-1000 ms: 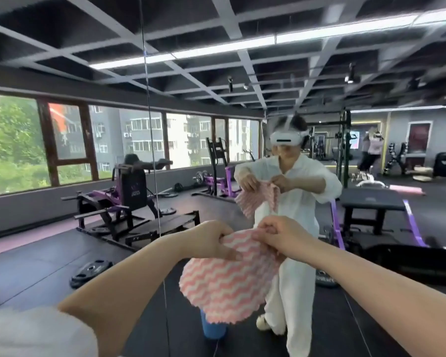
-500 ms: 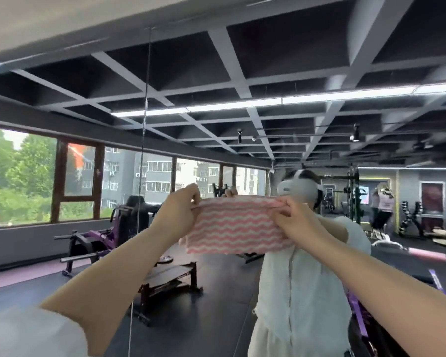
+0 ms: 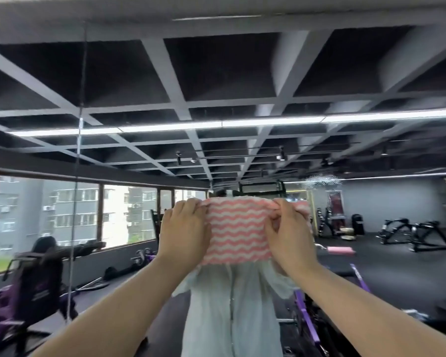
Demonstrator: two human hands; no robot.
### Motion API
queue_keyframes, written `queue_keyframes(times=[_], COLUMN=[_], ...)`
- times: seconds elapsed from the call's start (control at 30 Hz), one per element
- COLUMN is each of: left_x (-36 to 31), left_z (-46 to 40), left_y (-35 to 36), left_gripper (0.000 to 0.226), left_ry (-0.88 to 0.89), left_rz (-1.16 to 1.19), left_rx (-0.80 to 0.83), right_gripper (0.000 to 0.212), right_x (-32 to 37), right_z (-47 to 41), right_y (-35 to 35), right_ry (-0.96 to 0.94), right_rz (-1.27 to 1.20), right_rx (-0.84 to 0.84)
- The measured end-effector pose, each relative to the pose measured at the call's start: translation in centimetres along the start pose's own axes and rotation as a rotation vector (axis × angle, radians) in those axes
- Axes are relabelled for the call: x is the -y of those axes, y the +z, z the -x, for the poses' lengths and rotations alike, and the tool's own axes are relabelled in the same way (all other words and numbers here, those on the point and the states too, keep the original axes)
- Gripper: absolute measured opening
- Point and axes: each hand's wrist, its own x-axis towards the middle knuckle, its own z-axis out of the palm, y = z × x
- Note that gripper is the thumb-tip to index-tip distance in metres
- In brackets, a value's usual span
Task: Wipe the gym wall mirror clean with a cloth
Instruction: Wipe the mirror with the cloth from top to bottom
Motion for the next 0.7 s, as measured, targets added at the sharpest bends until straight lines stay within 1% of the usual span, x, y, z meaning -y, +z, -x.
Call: queue_keyframes(times=[0.07, 0.13, 0.17, 0.23, 0.27, 0.3, 0.37, 0.4, 0.43, 0.47, 0.5, 0.57, 0.6, 0.67, 0.7], left_x=[0.0, -0.4, -0.7, -1.5, -1.9, -2.4, -3.7, -4.3, -5.1, -5.7, -6.4, -7.7, -8.2, -9.5, -10.1], left_z=[0.8, 2.0, 2.6, 3.8, 4.3, 4.7, 5.1, 5.1, 5.0, 4.9, 4.8, 4.7, 4.7, 4.5, 4.2], left_y=[1.6, 2.8, 3.2, 4.4, 4.9, 5.2, 5.2, 5.3, 5.5, 5.9, 6.5, 7.9, 8.7, 9.6, 9.7], left_gripper=[0.032, 0.043, 0.045, 0.041, 0.045, 0.057, 0.088, 0.098, 0.103, 0.103, 0.095, 0.059, 0.05, 0.056, 0.057], left_ry=[-0.002, -0.017, -0.015, 0.035, 0.076, 0.119, 0.187, 0.203, 0.206, 0.224, 0.254, 0.31, 0.307, 0.279, 0.266], left_rz=[0.052, 0.105, 0.121, 0.108, 0.084, 0.064, 0.093, 0.131, 0.171, 0.183, 0.181, 0.153, 0.111, 0.063, 0.039], left_rx=[-0.081, -0.084, -0.097, -0.18, -0.205, -0.2, -0.114, -0.074, -0.046, -0.023, -0.005, -0.016, -0.009, 0.048, 0.049], right_gripper=[0.037, 0.035, 0.035, 0.039, 0.044, 0.051, 0.061, 0.065, 0.068, 0.073, 0.078, 0.089, 0.094, 0.098, 0.101], right_x=[-0.1, -0.6, -1.0, -1.9, -2.3, -2.8, -3.6, -4.0, -4.4, -4.9, -5.5, -7.0, -7.9, -9.3, -10.1], right_z=[1.1, 2.3, 3.0, 4.2, 4.7, 5.0, 5.5, 5.6, 5.6, 5.5, 5.3, 5.1, 5.1, 4.8, 4.6], right_y=[0.2, 0.4, 0.4, 0.6, 0.7, 0.8, 0.8, 0.7, 0.6, 0.5, 0.5, 0.5, 0.4, 0.1, -0.2], right_ry=[0.008, 0.029, 0.046, 0.071, 0.085, 0.097, 0.092, 0.08, 0.059, 0.014, -0.054, -0.16, -0.201, -0.29, -0.326], right_rz=[0.011, 0.013, 0.013, 0.035, 0.048, 0.058, 0.049, 0.043, 0.051, 0.077, 0.12, 0.219, 0.297, 0.425, 0.477], right_rx=[-0.015, -0.026, -0.025, -0.016, -0.018, -0.023, -0.049, -0.064, -0.066, -0.068, -0.073, -0.053, -0.035, 0.022, 0.047])
